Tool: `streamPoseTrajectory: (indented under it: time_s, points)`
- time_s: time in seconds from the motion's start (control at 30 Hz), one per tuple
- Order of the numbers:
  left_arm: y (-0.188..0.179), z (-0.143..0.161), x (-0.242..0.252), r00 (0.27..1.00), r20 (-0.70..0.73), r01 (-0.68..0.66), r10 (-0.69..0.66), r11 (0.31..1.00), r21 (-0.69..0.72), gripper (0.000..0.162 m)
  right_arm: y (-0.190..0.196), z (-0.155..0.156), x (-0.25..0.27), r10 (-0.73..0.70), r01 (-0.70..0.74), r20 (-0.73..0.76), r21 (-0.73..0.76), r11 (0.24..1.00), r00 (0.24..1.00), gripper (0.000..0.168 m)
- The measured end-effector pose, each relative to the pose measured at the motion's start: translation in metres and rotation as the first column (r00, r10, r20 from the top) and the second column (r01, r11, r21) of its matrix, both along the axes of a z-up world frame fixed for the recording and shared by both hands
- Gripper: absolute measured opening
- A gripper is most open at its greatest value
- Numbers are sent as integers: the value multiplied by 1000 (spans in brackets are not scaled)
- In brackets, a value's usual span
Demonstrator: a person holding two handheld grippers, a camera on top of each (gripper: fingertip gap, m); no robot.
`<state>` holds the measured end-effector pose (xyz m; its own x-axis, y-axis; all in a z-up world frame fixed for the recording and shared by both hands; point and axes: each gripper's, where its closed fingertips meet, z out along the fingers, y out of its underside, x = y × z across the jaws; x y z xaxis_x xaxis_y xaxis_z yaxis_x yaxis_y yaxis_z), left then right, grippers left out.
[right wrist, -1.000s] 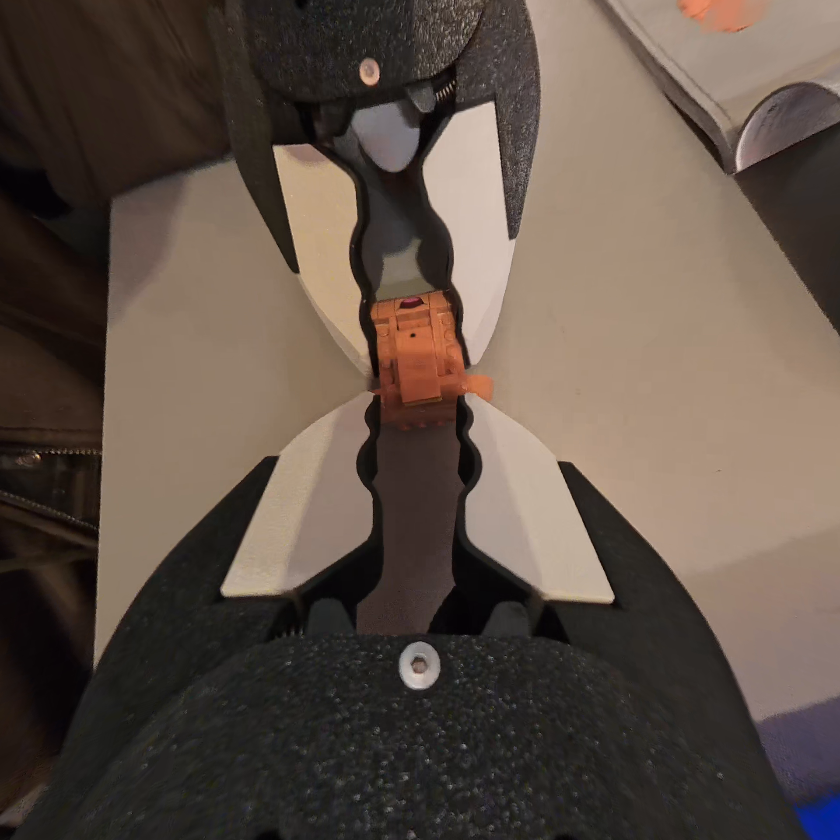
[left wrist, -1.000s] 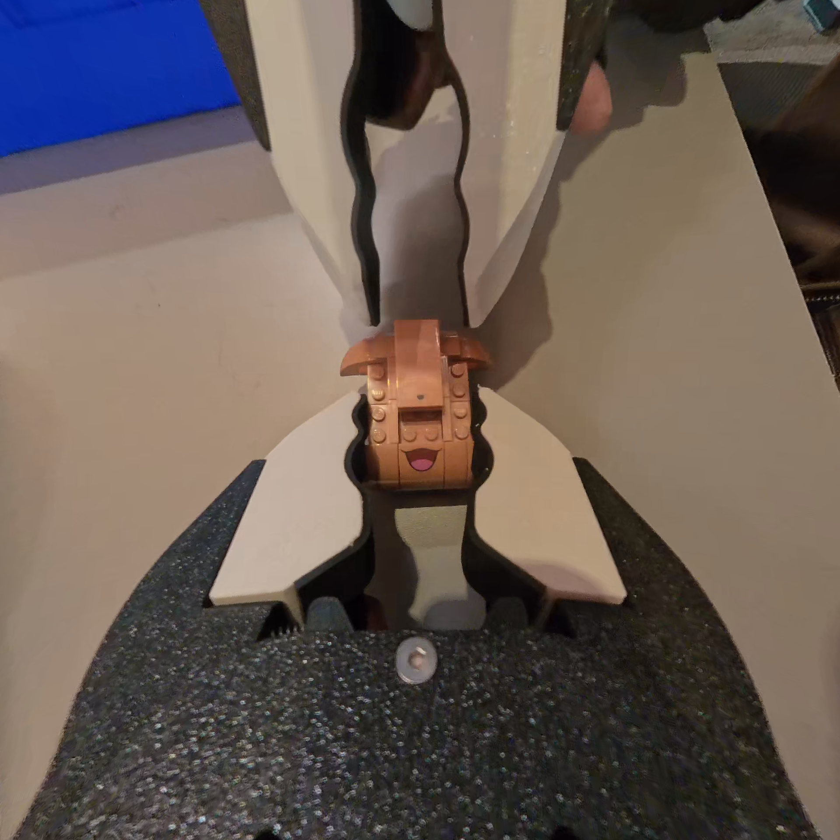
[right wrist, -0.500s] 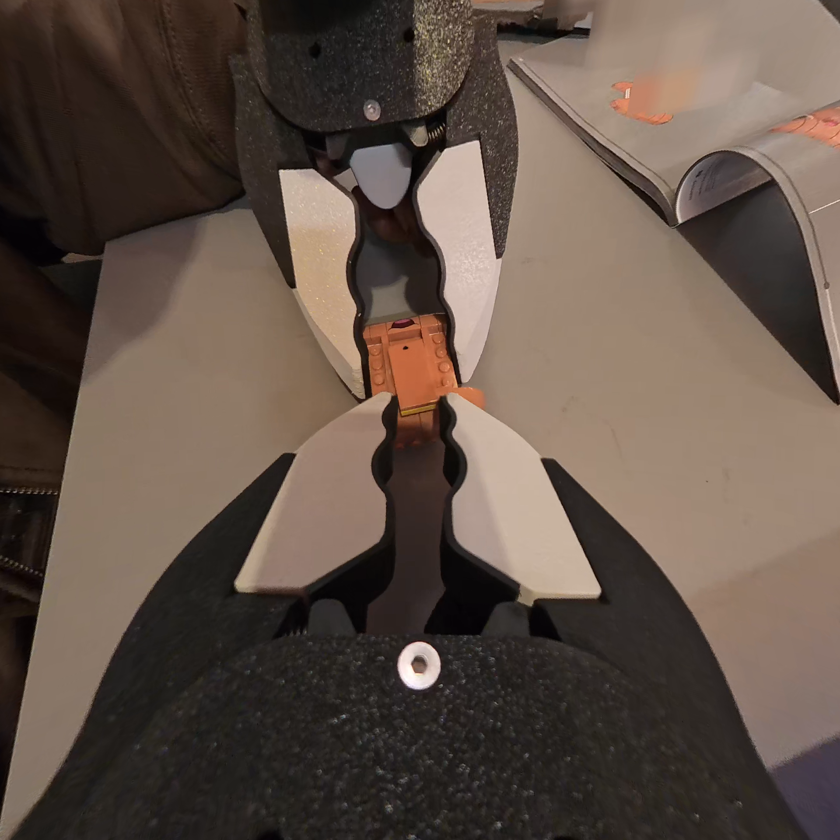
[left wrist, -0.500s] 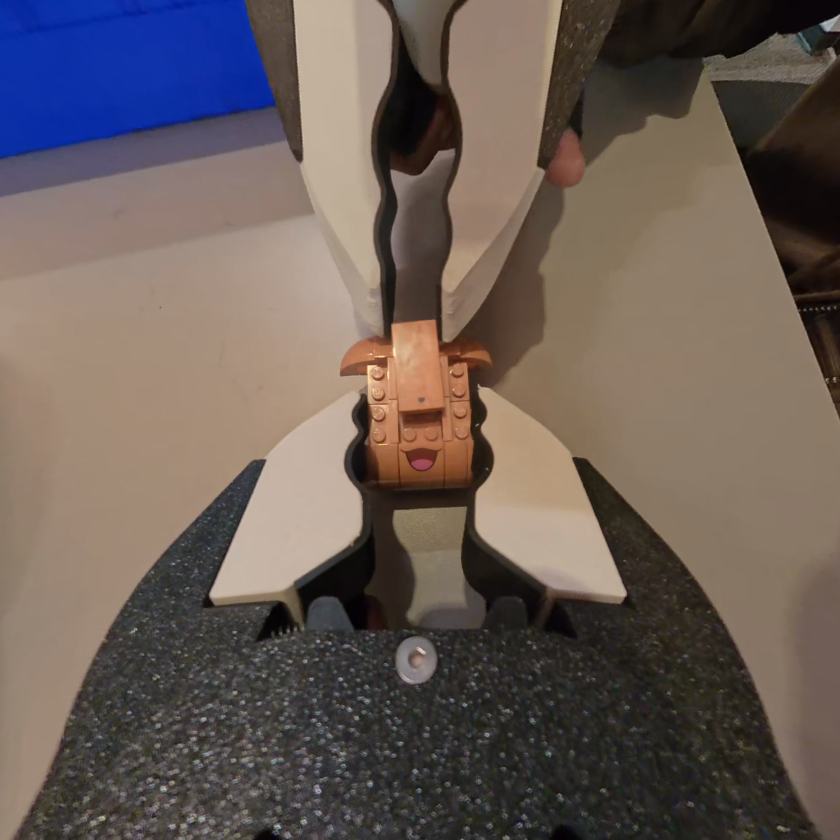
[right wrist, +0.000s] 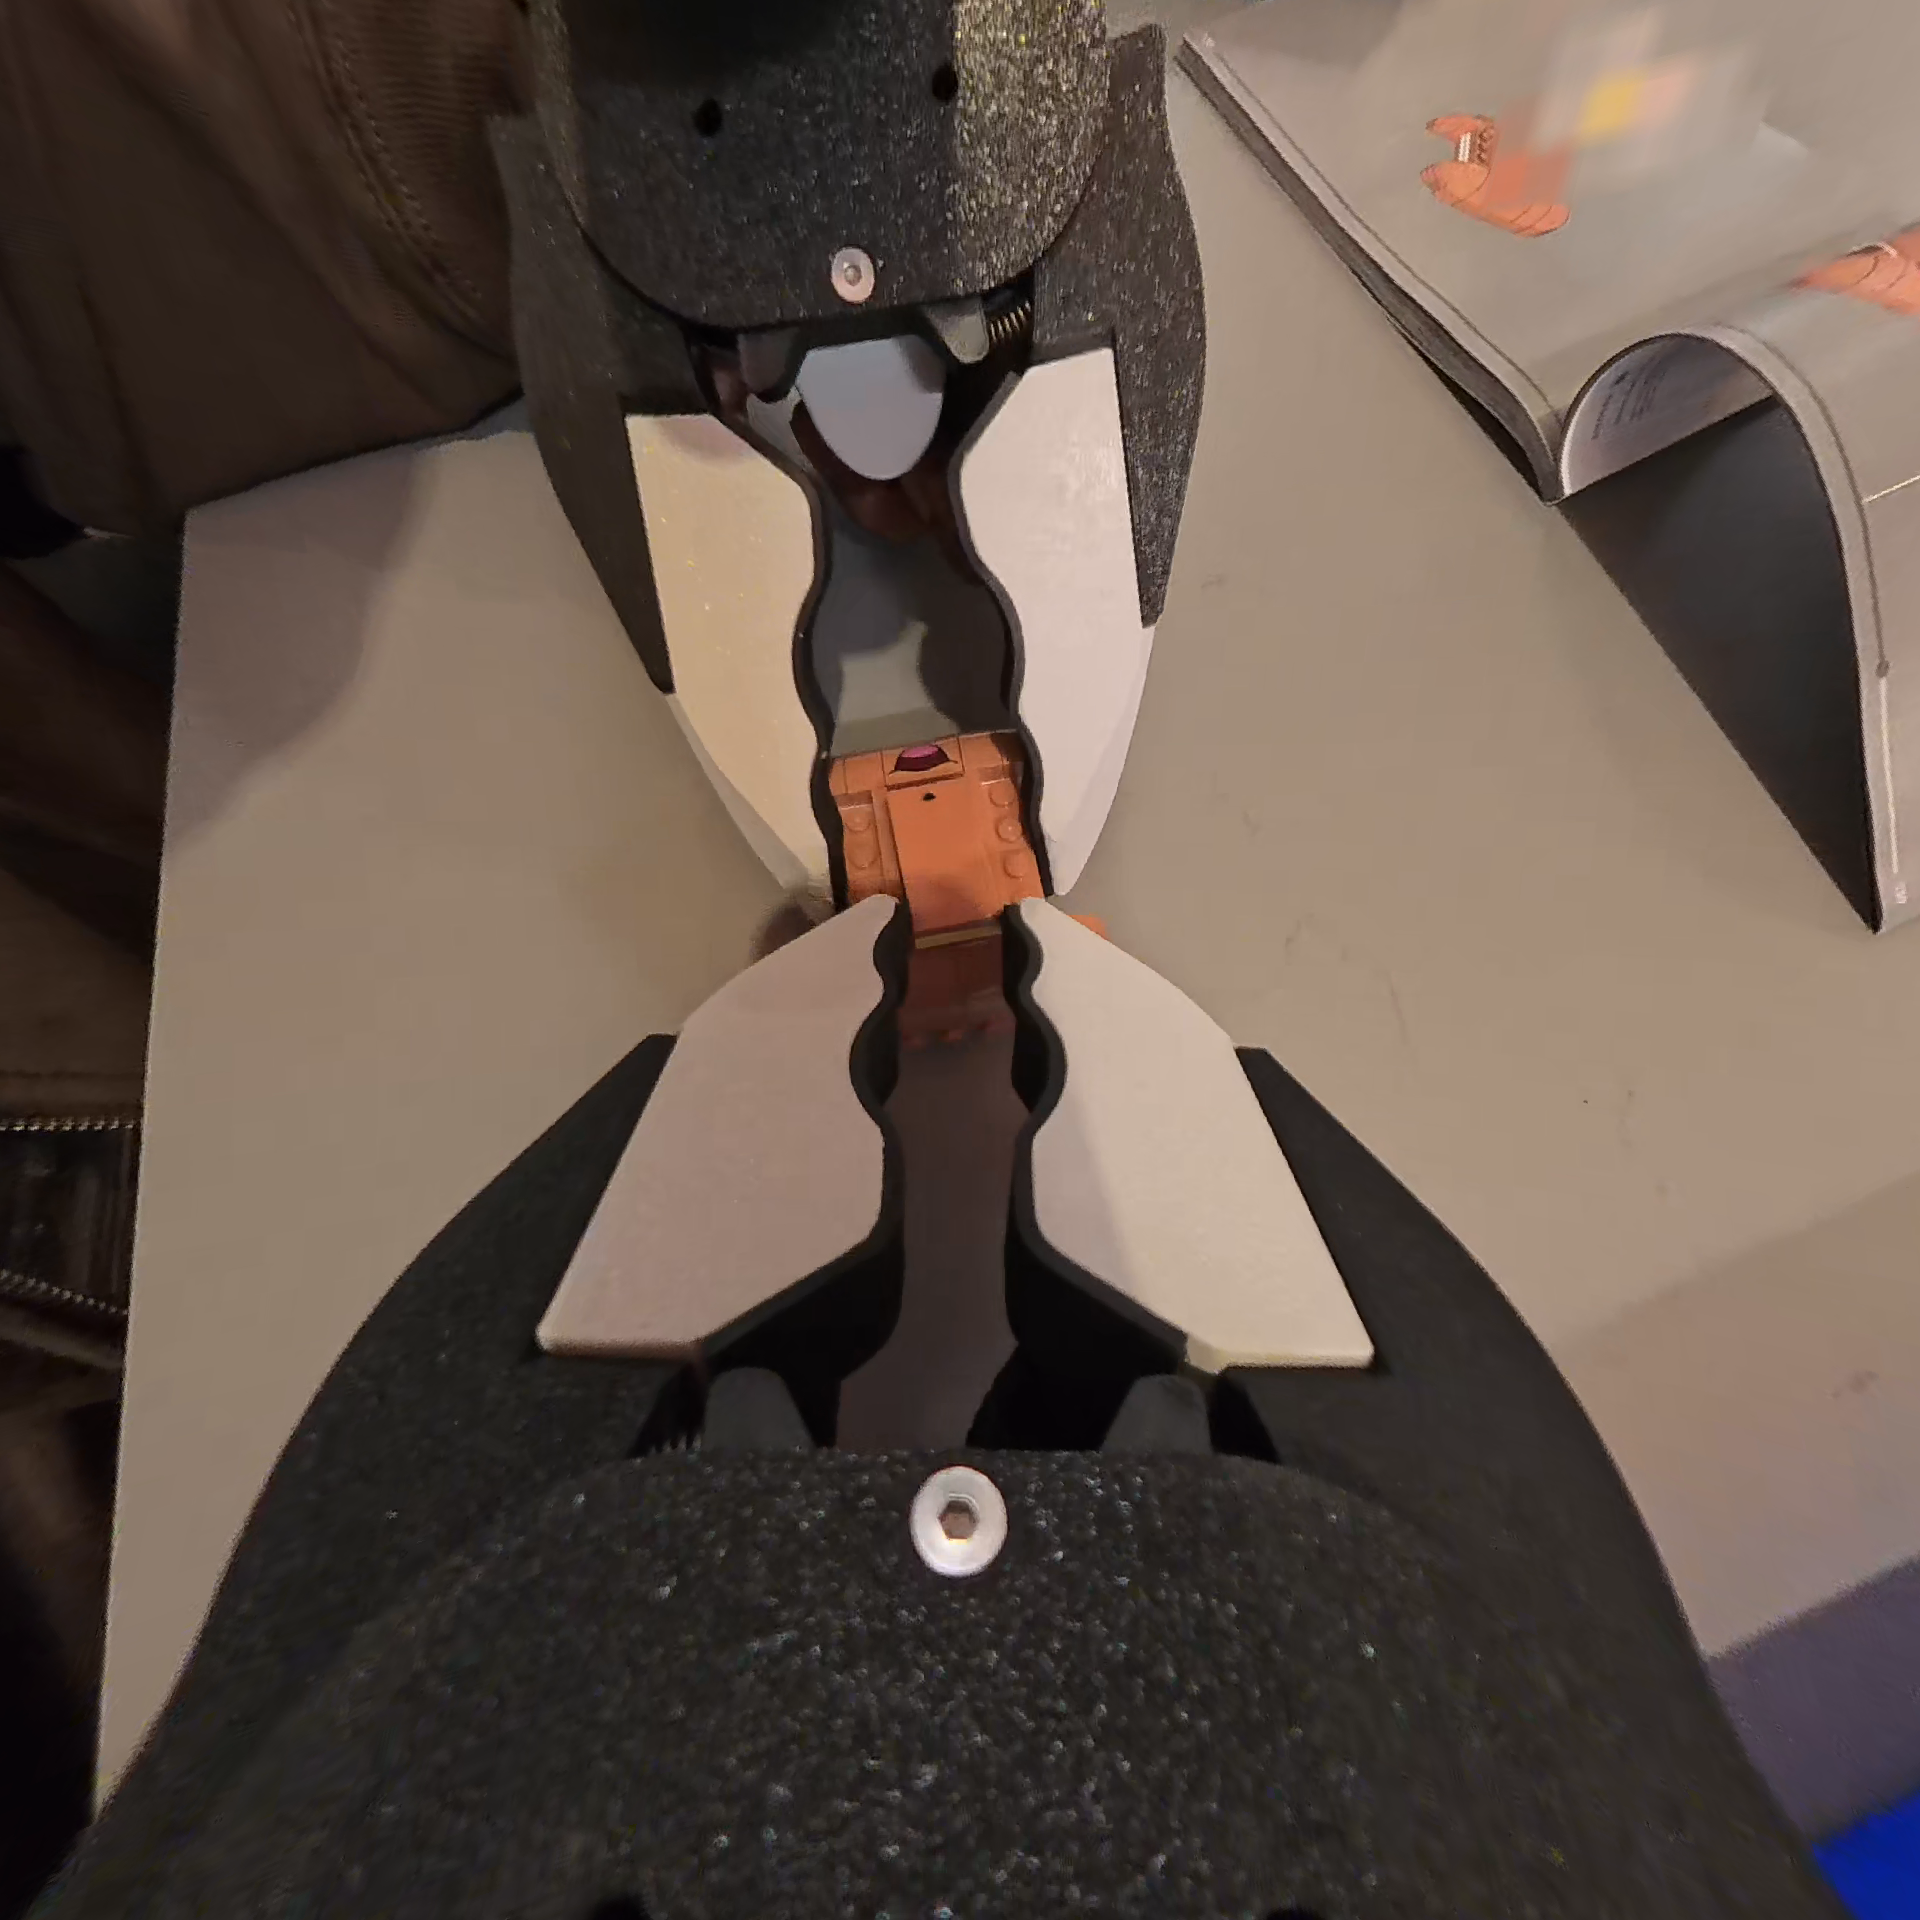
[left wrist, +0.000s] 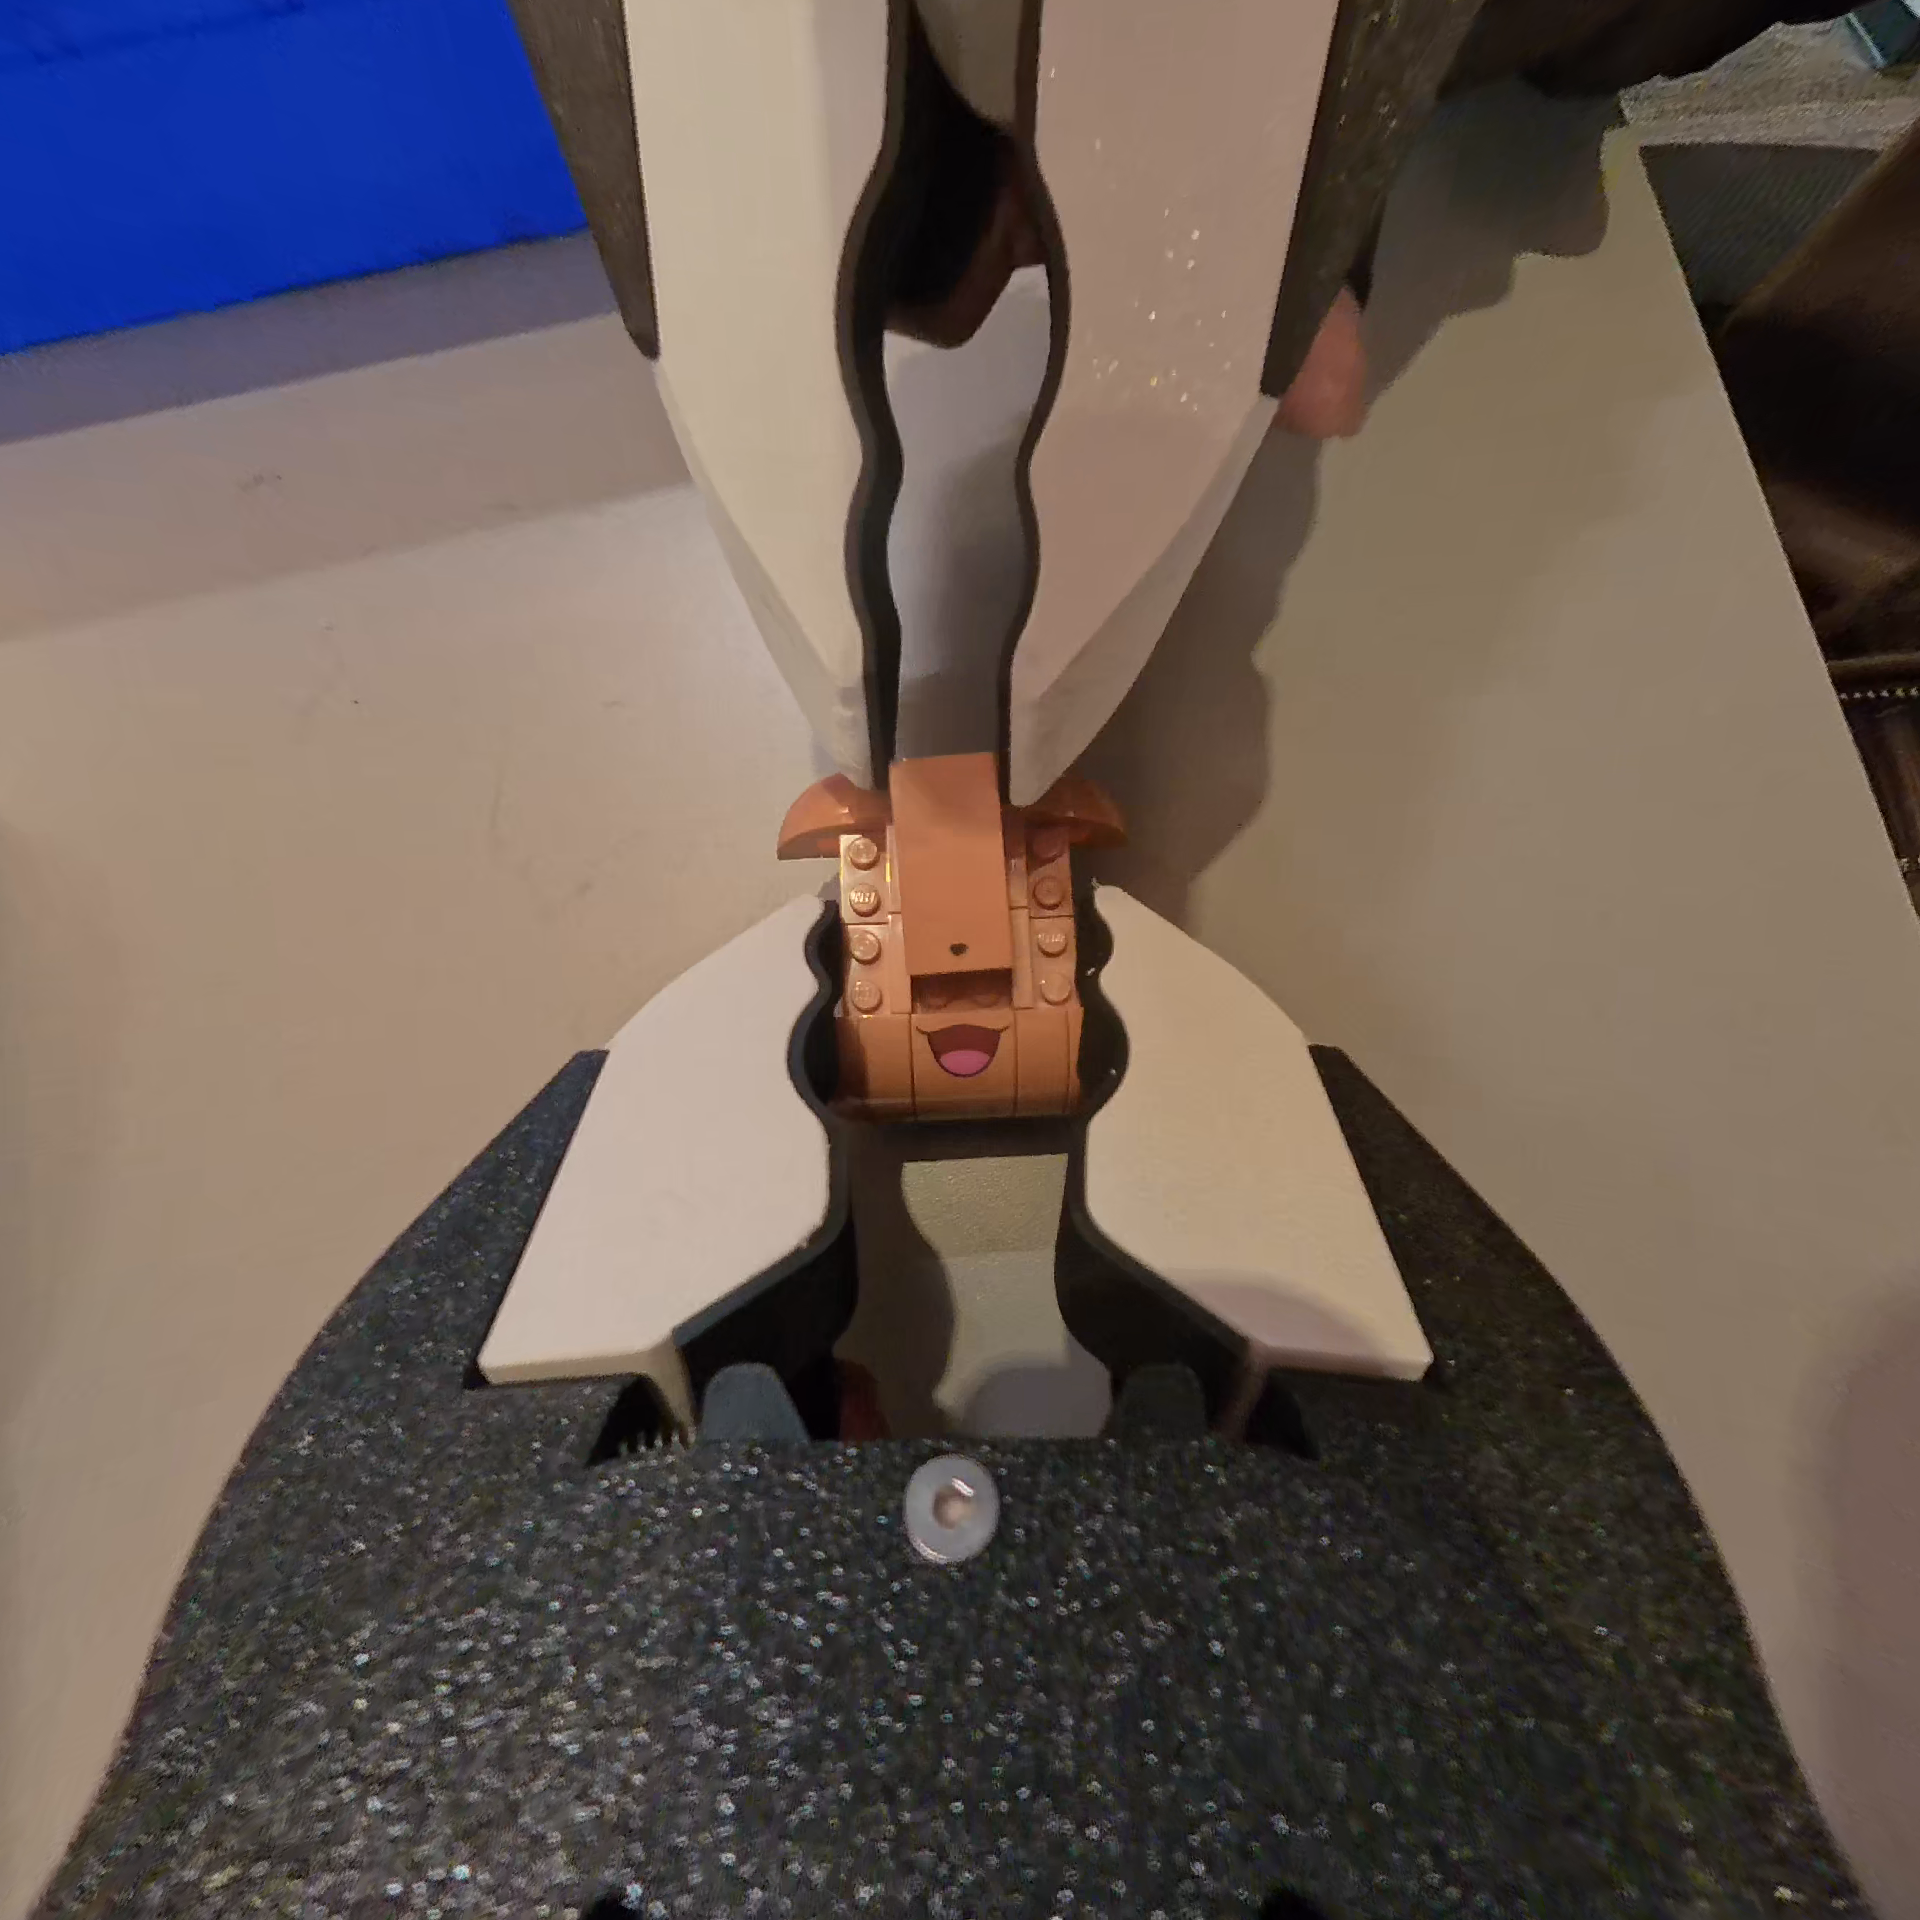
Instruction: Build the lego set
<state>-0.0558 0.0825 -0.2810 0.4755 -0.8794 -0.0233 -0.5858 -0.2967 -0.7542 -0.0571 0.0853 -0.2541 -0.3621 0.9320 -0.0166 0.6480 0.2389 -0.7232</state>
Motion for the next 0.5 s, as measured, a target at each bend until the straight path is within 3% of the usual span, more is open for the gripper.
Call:
streamPoseTrajectory:
  time_s: [0.5]
  points:
    - [1, 0, 0, 1000, -12, -9, 9, 1000, 1, 43, -2, -1, -2, -12, 4, 53, 158, 987, 999, 16]
